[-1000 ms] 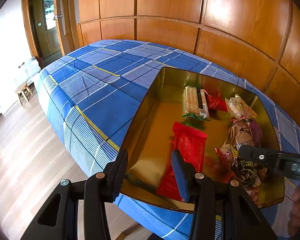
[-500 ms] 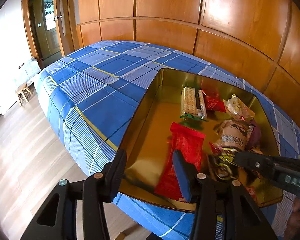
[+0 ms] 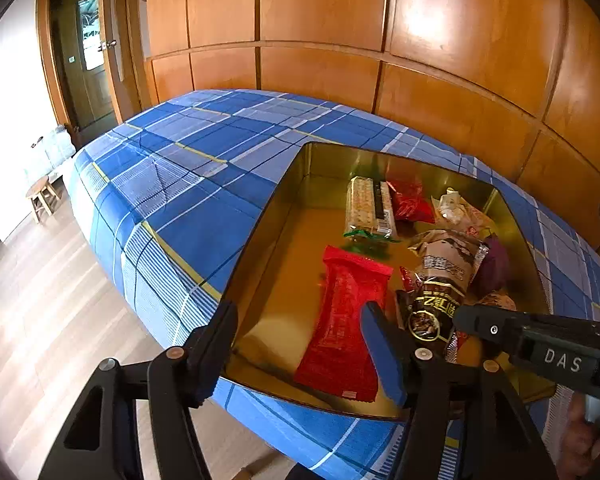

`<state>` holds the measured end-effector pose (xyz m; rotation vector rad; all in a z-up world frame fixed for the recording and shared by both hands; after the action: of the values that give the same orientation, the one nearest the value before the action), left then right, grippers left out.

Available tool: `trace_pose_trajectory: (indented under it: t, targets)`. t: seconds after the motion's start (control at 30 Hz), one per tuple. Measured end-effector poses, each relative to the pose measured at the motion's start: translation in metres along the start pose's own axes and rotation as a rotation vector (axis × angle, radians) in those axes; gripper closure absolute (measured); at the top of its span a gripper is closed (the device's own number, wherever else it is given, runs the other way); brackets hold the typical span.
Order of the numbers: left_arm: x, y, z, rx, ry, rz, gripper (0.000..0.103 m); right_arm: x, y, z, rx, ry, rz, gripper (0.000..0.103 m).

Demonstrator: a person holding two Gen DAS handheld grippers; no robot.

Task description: Organize snacks

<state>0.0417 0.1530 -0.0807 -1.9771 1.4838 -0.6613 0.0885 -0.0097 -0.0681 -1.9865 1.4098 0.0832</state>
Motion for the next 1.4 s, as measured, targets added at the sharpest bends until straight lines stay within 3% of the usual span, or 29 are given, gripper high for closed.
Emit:
trace_pose_trajectory:
  t: [0.17, 0.53, 0.73, 1.4]
  targets:
    - [0.005, -0.001, -0.01, 0.029, -0.008, 0.018, 0.032, -0.002, 0.003, -0.022, 0.079, 0.042, -0.036, 0.075]
    - [0.022, 0.002, -0.039, 0.104, 0.014, 0.004, 0.018, 0.005, 0.021, -0.074, 0.259, 0.234, -0.08, 0.068]
    - [0.035, 0.005, -0.046, 0.114, 0.027, 0.032, 0.015, 0.012, 0.029, -0.082, 0.274, 0.269, -0.082, 0.067]
    - [0.041, 0.006, -0.049, 0.114, 0.027, 0.047, 0.012, 0.017, 0.036, -0.084, 0.274, 0.274, -0.074, 0.067]
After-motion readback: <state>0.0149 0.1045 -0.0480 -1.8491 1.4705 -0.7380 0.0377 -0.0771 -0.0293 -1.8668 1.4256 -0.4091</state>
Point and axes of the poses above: each gripper's, at about its wrist camera, not at the fingertips, and z roughly the way its jaws point, x to its right, y to its underside, the point moved 5 cm from there along z, roughly the way its jaws point, and after that the axes turned 2 degrees about x, right-handed, at the moved point
